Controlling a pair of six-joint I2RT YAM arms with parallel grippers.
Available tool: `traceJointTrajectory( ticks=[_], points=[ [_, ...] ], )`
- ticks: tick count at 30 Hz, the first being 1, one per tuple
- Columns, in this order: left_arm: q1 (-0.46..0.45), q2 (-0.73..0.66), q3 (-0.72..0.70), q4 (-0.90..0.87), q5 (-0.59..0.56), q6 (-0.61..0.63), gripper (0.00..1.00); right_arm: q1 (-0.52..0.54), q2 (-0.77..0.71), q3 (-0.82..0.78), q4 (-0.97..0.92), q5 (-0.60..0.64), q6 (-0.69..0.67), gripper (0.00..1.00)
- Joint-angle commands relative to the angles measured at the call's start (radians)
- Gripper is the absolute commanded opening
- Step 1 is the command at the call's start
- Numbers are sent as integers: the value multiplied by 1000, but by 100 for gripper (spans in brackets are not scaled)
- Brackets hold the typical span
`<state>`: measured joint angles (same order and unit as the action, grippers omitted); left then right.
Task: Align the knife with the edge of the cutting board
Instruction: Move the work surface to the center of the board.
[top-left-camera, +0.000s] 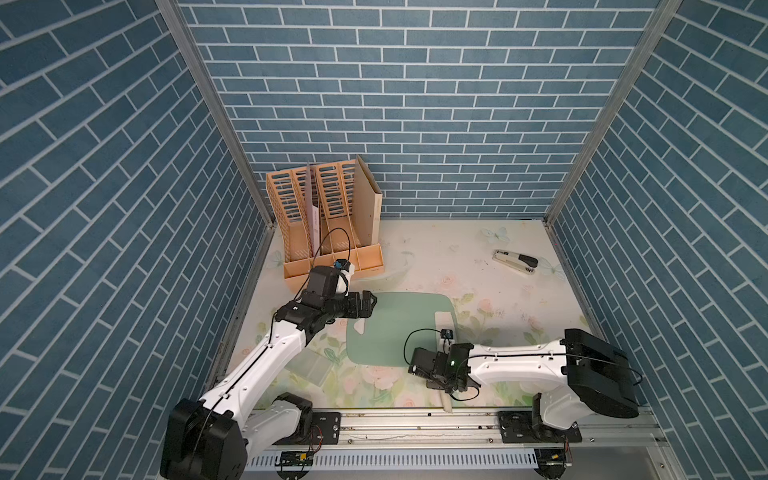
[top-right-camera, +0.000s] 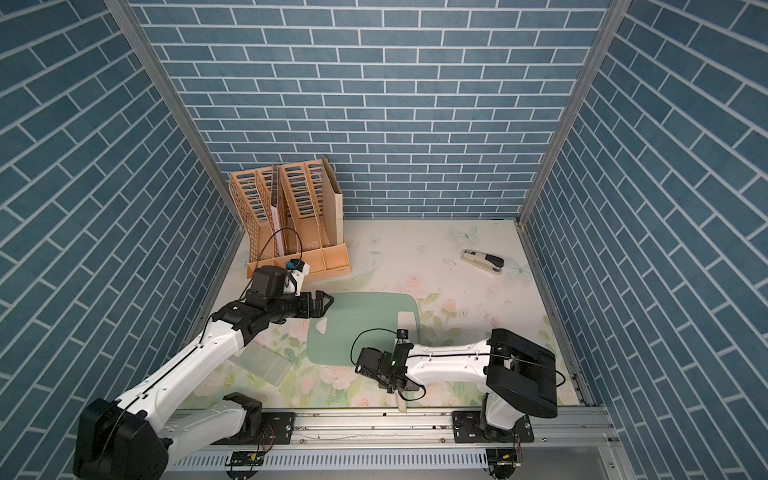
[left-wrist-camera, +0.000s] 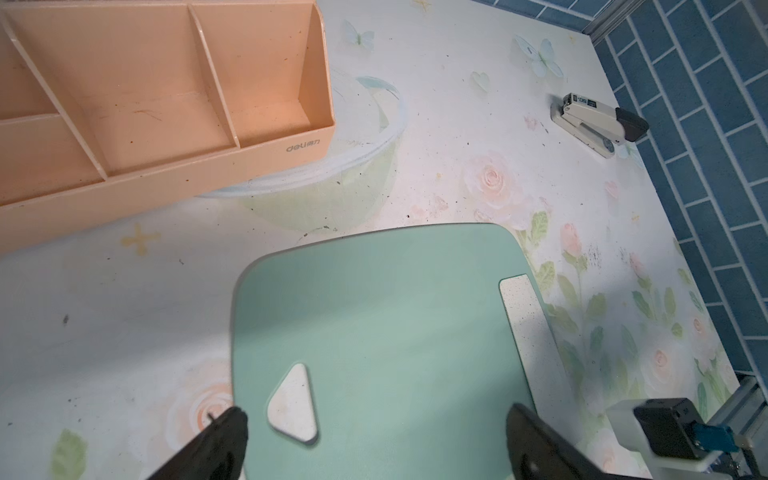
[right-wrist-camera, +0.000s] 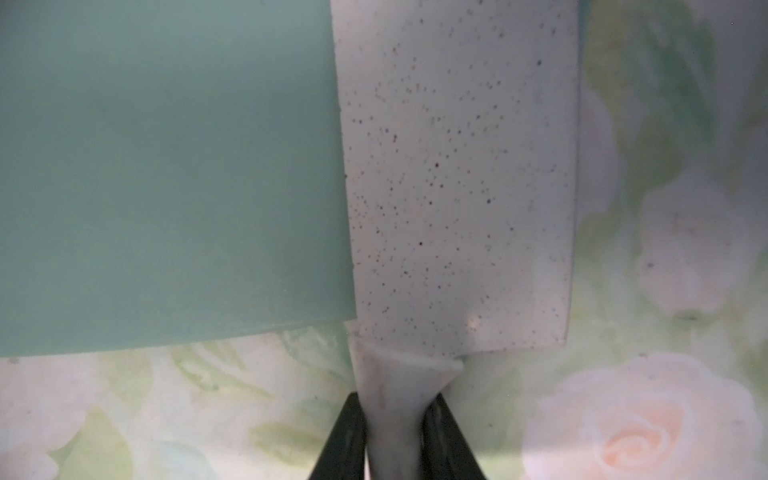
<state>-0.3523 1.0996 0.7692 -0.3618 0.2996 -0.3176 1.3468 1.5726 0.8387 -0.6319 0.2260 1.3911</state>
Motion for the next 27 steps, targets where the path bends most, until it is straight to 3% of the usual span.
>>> traceJointTrajectory(
  ticks=[1,17,27],
  points=[
    [-8,-7,-1,-7,-9,3,99,18,21,-1,-42,-66,28,0],
    [-19,-7,2,-8,-11,1,100,30,50,-6,-29,-78,44,0],
    [-24,-16,1,-9,-22,0,100,-15,84,-8,-9,-65,32,0]
  ],
)
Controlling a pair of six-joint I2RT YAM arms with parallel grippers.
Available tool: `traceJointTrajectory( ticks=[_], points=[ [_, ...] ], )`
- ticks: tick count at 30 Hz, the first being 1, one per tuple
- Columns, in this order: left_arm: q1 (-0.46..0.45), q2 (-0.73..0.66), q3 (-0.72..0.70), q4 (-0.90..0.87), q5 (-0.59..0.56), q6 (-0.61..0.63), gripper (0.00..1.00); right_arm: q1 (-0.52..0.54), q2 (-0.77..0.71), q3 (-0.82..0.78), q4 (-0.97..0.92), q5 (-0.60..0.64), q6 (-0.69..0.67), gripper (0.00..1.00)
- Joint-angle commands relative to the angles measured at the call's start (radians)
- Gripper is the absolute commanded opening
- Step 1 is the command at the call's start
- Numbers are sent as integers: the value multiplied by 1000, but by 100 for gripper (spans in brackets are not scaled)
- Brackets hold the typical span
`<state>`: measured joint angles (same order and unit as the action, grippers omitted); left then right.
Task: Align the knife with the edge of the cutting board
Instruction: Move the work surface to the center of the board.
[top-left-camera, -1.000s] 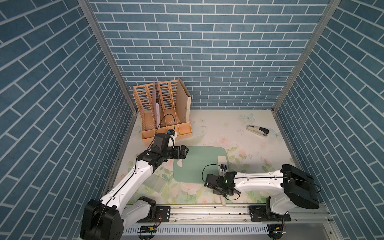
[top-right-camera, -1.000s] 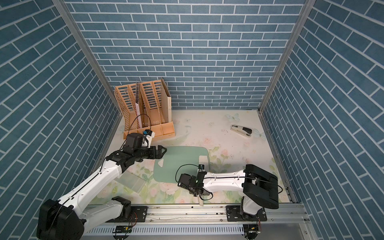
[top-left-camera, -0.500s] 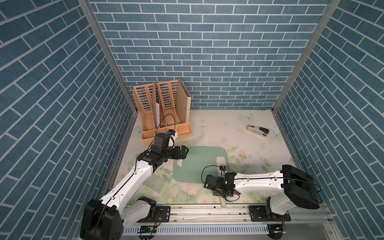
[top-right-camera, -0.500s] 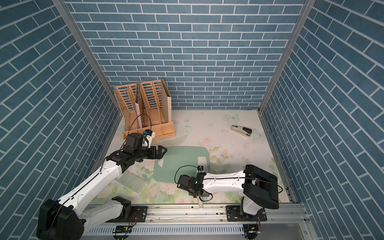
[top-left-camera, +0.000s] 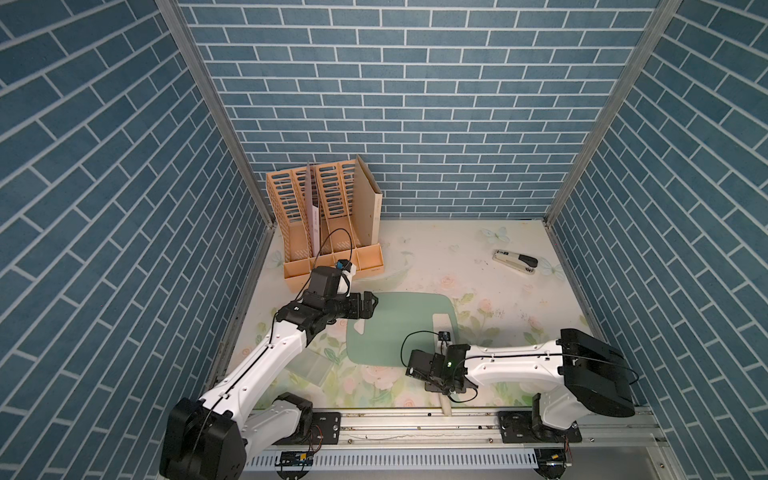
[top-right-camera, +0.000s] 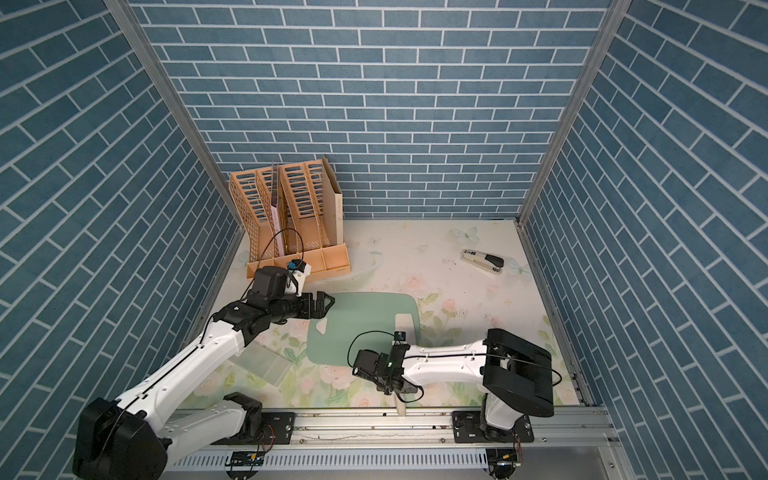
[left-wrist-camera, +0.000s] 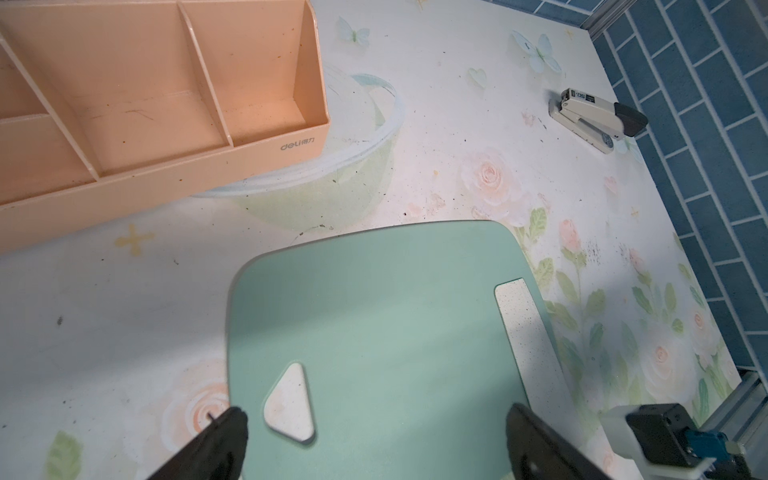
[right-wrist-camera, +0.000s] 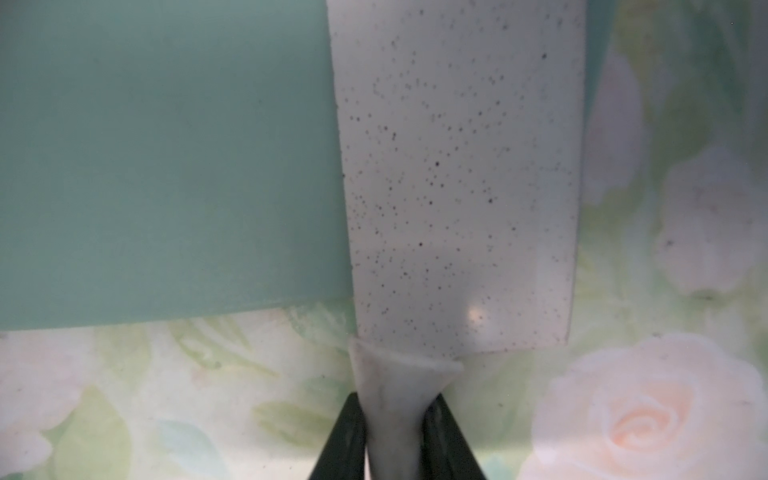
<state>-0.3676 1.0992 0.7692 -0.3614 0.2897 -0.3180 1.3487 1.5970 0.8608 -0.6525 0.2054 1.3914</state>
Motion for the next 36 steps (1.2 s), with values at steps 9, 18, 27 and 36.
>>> traceJointTrajectory(
  ticks=[9,18,27,36],
  points=[
    [-17,5,20,-46,-64,-32,100,-79,90,19,11,-20,-21,0],
    [-24,-113,-166,-80,-4,-319,99,-133,72,6,27,-10,-70,0],
    [-77,-147,-255,-152,-59,-431,93,-171,47,-20,35,6,-106,0],
    [-98,-106,-399,-56,3,-491,93,-180,51,-14,42,5,-115,0]
  ],
)
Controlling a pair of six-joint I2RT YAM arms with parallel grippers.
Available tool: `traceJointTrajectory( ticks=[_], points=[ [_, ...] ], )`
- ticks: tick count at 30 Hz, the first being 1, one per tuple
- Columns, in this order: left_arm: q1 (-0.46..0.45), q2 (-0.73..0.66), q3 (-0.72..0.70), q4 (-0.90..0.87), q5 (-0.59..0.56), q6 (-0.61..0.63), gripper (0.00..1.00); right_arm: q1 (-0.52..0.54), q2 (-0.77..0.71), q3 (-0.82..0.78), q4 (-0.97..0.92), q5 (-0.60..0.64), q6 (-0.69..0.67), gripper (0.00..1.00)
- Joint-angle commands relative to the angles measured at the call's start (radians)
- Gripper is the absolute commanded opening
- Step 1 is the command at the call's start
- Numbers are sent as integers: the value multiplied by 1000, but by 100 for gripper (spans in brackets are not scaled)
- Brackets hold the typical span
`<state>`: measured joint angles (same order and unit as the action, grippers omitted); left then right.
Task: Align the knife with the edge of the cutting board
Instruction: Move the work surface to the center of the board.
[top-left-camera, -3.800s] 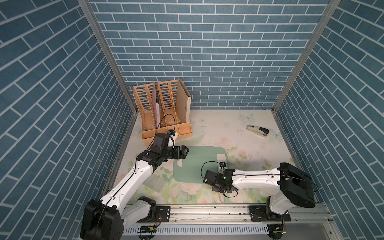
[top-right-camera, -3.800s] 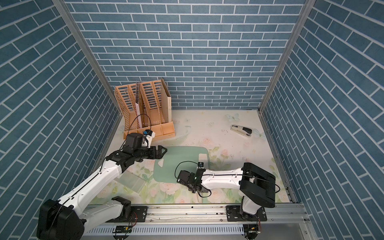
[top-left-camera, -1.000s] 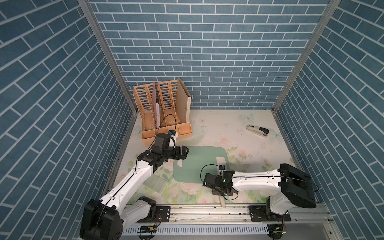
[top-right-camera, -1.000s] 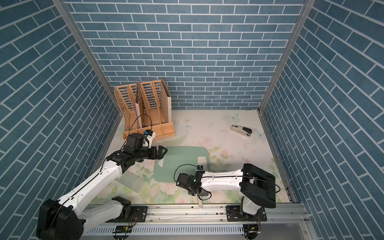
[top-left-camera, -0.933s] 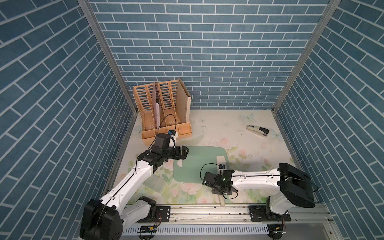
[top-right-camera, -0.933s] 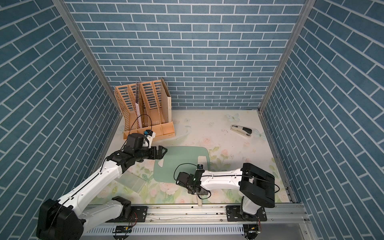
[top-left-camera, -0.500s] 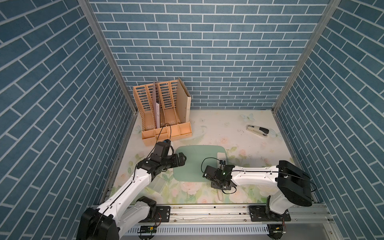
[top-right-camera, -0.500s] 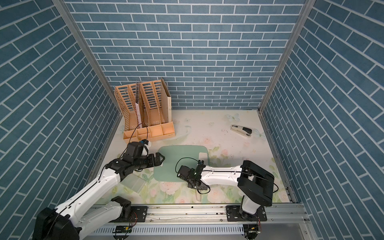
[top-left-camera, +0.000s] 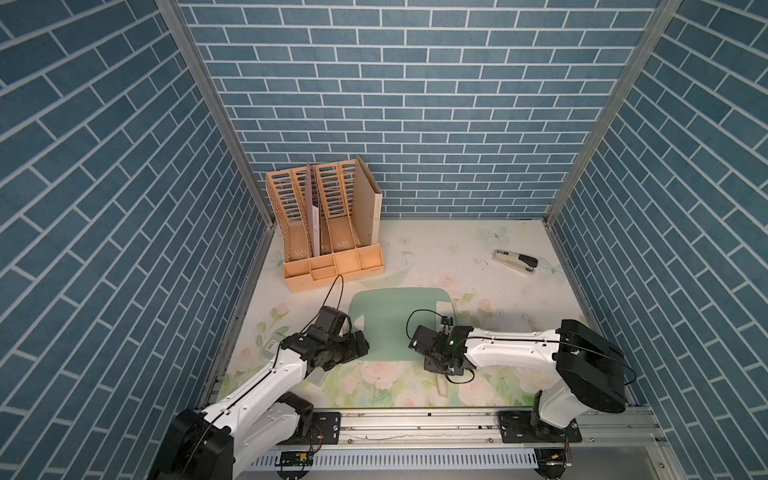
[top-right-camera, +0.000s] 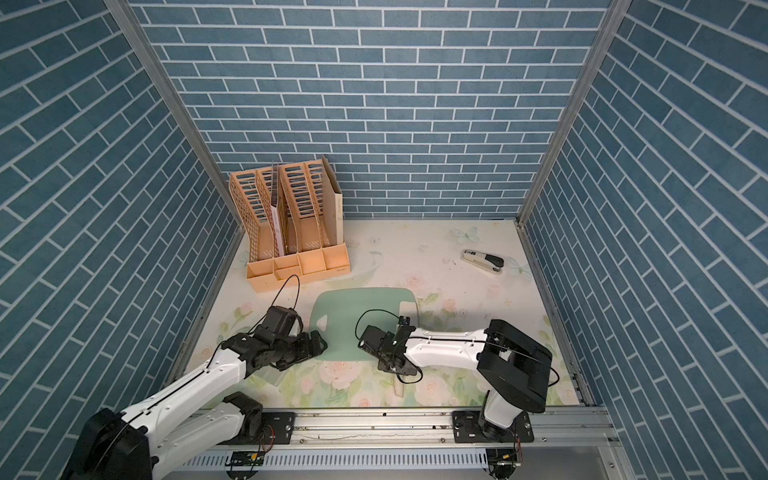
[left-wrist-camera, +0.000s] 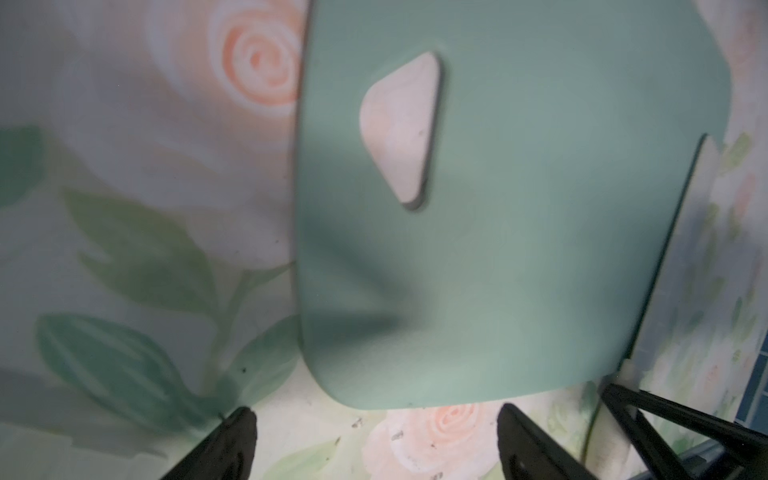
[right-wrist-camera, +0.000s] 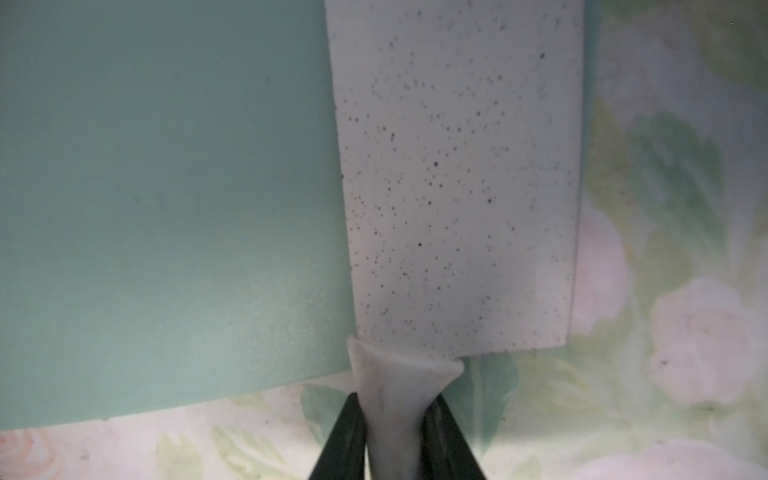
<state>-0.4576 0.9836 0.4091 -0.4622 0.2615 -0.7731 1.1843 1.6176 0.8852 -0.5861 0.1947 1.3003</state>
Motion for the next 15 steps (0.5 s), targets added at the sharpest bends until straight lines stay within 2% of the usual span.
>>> traceJointTrajectory(
  ticks=[1,10,15],
  points=[
    [-10,13,-51,67,44,-43,93,-15,32,-38,-22,15,-24,0],
    [-12,50,-62,225,96,-87,94,-26,35,-41,-16,17,-37,0],
    [-13,112,1,204,32,-45,94,-36,53,-29,-14,17,-52,0]
  ],
)
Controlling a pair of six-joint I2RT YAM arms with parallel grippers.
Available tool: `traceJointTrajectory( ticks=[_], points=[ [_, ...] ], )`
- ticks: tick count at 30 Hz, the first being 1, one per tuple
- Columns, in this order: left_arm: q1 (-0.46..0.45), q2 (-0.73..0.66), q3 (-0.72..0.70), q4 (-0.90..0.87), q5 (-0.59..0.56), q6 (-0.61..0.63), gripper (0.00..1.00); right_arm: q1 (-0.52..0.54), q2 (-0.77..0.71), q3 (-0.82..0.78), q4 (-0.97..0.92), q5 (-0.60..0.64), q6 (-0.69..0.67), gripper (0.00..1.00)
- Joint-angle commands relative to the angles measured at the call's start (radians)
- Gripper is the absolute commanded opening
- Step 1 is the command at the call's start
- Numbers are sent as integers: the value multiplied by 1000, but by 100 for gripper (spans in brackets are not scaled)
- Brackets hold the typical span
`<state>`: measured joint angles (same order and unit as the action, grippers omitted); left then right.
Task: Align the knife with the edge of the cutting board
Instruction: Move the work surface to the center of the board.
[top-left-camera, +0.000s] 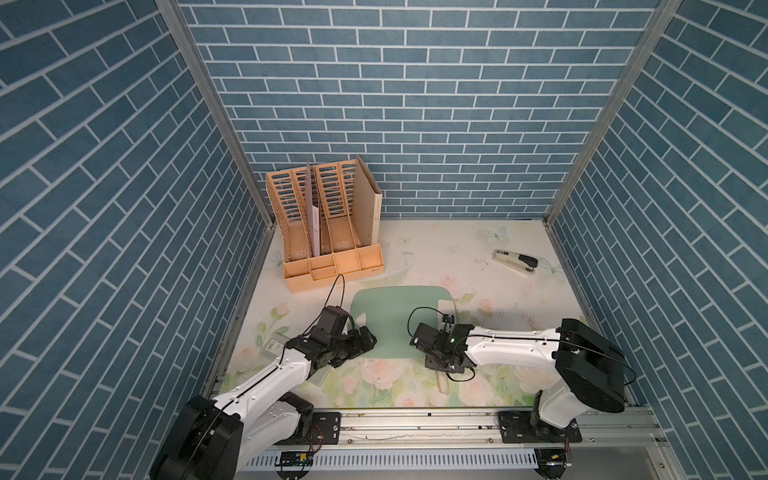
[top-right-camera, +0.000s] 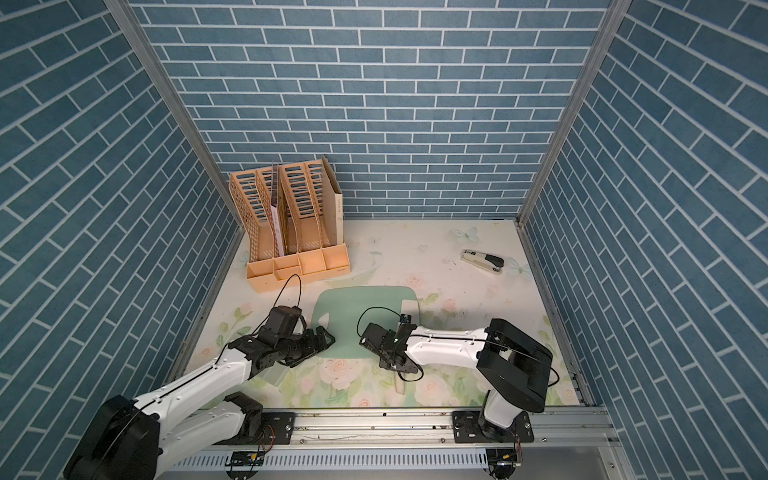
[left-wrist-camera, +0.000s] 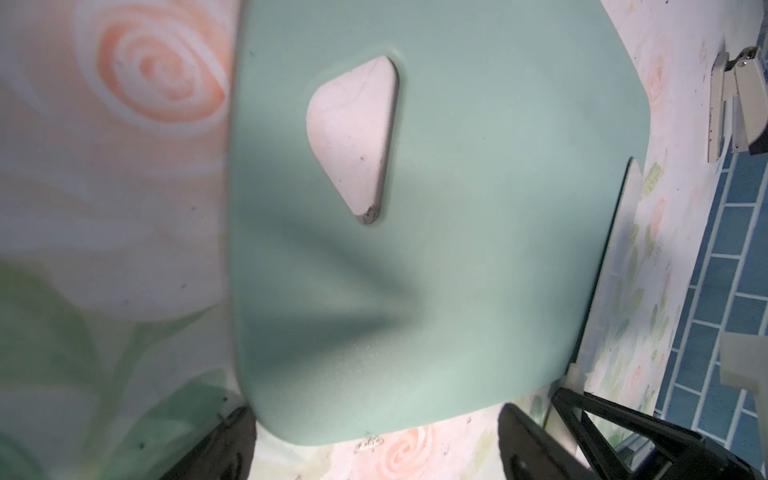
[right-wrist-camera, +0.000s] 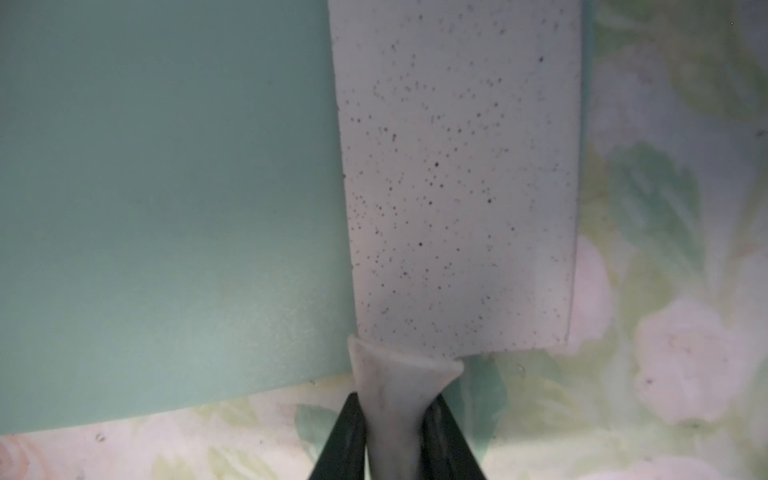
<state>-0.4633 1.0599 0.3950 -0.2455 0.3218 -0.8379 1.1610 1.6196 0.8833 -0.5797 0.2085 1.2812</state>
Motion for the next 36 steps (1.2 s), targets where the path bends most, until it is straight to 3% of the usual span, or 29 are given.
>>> traceJointTrajectory(
  ticks=[1,19,36],
  points=[
    [-6,45,24,-14,-38,27,94,-14,53,-26,-20,3,-37,0],
    [-4,156,106,-17,-99,96,96,-73,41,-3,-54,36,-113,0],
    [23,88,250,-181,-217,186,100,-76,-32,29,-122,46,-150,0]
  ],
)
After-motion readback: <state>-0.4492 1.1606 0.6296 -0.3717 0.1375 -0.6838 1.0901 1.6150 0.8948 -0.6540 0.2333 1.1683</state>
